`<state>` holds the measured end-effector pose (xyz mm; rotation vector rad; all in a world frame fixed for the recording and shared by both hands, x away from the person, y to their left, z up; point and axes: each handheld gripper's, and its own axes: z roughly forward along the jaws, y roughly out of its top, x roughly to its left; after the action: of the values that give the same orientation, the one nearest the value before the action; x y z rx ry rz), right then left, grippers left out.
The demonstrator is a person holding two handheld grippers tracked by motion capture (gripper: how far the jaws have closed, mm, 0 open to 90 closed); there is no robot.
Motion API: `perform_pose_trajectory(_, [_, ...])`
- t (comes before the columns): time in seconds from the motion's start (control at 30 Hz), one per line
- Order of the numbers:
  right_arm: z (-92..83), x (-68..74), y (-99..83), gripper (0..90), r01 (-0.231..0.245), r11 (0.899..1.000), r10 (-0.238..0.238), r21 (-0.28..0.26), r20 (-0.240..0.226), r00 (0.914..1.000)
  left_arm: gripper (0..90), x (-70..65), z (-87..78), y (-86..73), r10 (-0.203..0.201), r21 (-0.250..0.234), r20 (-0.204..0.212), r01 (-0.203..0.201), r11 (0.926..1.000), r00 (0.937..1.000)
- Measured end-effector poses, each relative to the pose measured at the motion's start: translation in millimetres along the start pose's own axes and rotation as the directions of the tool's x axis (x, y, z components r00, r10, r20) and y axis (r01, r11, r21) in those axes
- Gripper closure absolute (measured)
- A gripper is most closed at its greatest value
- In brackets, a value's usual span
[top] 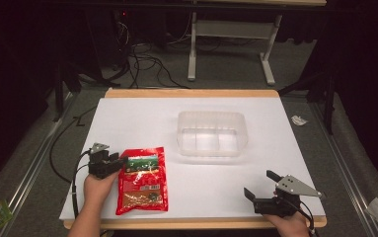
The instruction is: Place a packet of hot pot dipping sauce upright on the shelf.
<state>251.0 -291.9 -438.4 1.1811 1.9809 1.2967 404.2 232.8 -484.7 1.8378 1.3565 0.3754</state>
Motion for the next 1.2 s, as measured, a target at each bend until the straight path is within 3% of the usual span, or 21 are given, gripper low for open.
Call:
perform_pose_trajectory(0.1, [-0.2, -0.1, -0.1, 0.0, -0.004, 1.0, 0.004, -0.003, 0.0, 1.0, 61.8, -1.7, -0.5, -1.0, 0.022, 0.008, 0.002, -0.022, 0.9997, 0.9998])
perform_pose_trajectory(0.23, [-0.6, -1.8, -0.2, 0.0, -0.014, 1.0, 0.014, -0.004, 0.002, 0.9999, 75.1, -0.1, -1.7, -2.3, 0.004, 0.005, -0.002, -0.004, 1.0, 1.0])
perform_pose_trajectory(0.47, [-0.9, -3.5, -0.6, 0.0, -0.018, 1.0, 0.018, -0.008, 0.003, 0.9998, 87.5, -0.2, -3.8, -3.5, 0.015, -0.008, 0.012, -0.014, 0.9999, 0.9998])
perform_pose_trajectory(0.57, [-0.7, -3.1, -0.7, 0.0, -0.011, 1.0, 0.011, -0.004, 0.003, 0.9999, 89.1, -1.9, -5.6, -3.9, 0.034, -0.025, 0.01, -0.034, 0.9991, 0.9994])
perform_pose_trajectory(0.7, [-0.5, -1.6, -0.4, 0.0, -0.012, 1.0, 0.012, 0.003, 0.006, 0.9999, 89.6, -3.2, -10.6, -3.5, 0.021, -0.065, 0.018, -0.019, 0.9977, 0.9996])
perform_pose_trajectory(0.9, [0.3, 0.3, 1.0, 0.1, -0.012, 1.0, 0.012, 0.002, 0.002, 0.9999, 89.9, -7.0, -20.2, -1.4, 0.033, -0.107, 0.017, -0.031, 0.9938, 0.9993])
perform_pose_trajectory(1.2, [8.0, 12.5, 6.2, 1.2, 0.003, 1.0, -0.004, -0.014, -0.028, 0.9996, 90.0, -18.5, -43.8, 3.1, 0.069, -0.209, 0.017, -0.064, 0.9759, 0.9975])
